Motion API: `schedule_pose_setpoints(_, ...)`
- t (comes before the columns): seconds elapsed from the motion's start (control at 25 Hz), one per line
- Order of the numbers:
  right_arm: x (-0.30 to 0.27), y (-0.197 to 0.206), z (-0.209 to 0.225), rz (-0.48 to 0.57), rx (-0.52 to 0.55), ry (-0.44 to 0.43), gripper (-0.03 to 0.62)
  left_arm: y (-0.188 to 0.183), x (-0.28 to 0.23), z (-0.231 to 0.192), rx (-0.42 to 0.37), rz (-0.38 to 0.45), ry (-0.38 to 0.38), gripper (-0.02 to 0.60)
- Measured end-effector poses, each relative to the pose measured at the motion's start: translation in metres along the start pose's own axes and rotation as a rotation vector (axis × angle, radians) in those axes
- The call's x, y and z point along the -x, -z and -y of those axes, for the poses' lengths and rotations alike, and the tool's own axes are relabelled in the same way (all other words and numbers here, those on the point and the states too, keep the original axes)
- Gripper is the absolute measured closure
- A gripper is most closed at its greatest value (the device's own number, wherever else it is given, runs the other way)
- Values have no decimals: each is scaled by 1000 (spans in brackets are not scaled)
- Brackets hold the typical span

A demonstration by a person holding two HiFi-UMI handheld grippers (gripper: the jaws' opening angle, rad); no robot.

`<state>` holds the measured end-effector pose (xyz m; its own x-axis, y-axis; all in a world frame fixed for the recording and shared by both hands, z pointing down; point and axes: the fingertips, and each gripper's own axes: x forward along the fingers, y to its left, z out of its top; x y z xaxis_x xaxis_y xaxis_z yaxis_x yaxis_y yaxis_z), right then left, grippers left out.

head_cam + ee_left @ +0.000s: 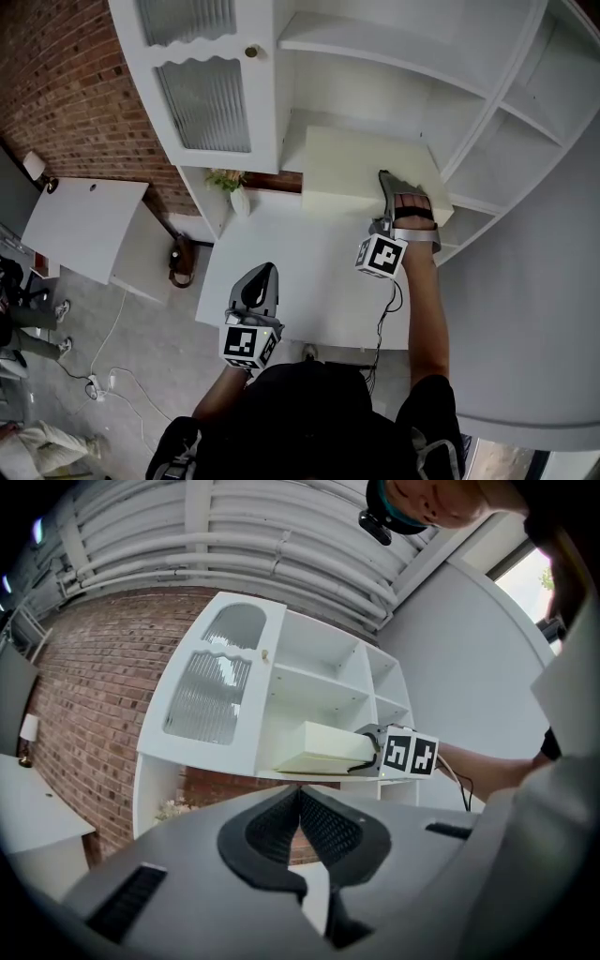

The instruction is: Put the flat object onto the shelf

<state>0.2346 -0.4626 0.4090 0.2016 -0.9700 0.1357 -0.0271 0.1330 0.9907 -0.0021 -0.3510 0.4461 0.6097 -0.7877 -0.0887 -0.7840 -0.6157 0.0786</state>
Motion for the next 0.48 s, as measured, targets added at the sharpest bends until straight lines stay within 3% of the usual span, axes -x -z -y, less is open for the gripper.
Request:
schedule_pose_setpoints(0.16,-24,-1,-5,2,10,12,279,7,-8,-6,7,-25,-21,571)
schedule_pose_setpoints(0.48,-63,-4,-27,17,-45,-83,241,18,-31,-9,11,-54,-42,572)
